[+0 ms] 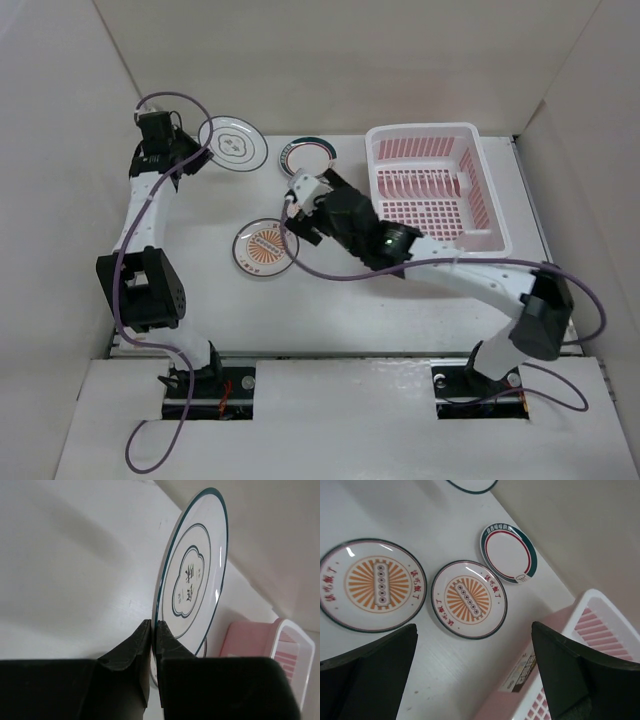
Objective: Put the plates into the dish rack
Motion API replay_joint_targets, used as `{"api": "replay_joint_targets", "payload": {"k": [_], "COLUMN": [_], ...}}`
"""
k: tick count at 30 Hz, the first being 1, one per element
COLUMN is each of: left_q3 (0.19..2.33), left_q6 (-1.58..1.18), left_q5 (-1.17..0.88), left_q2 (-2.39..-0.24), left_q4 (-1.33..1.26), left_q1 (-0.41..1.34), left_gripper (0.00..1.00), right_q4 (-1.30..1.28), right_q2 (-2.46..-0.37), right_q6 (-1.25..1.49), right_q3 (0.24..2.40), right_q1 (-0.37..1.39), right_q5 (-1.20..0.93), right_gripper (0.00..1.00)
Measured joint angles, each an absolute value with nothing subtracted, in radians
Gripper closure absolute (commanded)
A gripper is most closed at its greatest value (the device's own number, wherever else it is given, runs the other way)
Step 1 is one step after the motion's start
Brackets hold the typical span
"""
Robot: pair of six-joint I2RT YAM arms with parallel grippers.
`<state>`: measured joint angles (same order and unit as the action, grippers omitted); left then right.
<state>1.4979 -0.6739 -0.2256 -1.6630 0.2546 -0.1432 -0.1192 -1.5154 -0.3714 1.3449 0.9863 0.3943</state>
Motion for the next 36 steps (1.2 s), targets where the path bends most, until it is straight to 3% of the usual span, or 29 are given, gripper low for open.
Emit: {"api": "replay_joint_targets", "payload": {"k": [8, 20, 30, 34, 36], "left_q3": [1.579, 1.528, 1.525, 1.524, 1.524], "left_q6": [-0.647, -0.719, -0.744, -0.747, -0.749], "left_q5": [-0.166, -0.279, -0.332, -0.341, -0.345], "left_q2": [-1.652, -1.532, -1.512, -1.485, -1.465], "left_q4": [0.461, 0.513, 0.514, 0.517, 0.517], "left_q1": [-0.048, -0.007, 0.018, 0.02, 0.02], "left_gripper": [1.0, 1.0, 1.0, 1.0, 1.0], "right_q4": [0.138, 0.312, 0.29, 0.286, 0.287], "right_q2": [-1.778, -1.843, -1.929, -1.943, -1.944], "right_q6": [-0.612, -0.768, -0.79, -0.793, -0.793], "right_q3": [1.348, 1.476, 1.551, 1.582, 1.592], "right_q1": [1.047, 1.054, 1.044, 1.022, 1.006], "right_q5": [0.505, 0.443, 0.369, 0.366, 0.366], "right_gripper": [0.0, 0.0, 0.0, 0.08, 0.16]}}
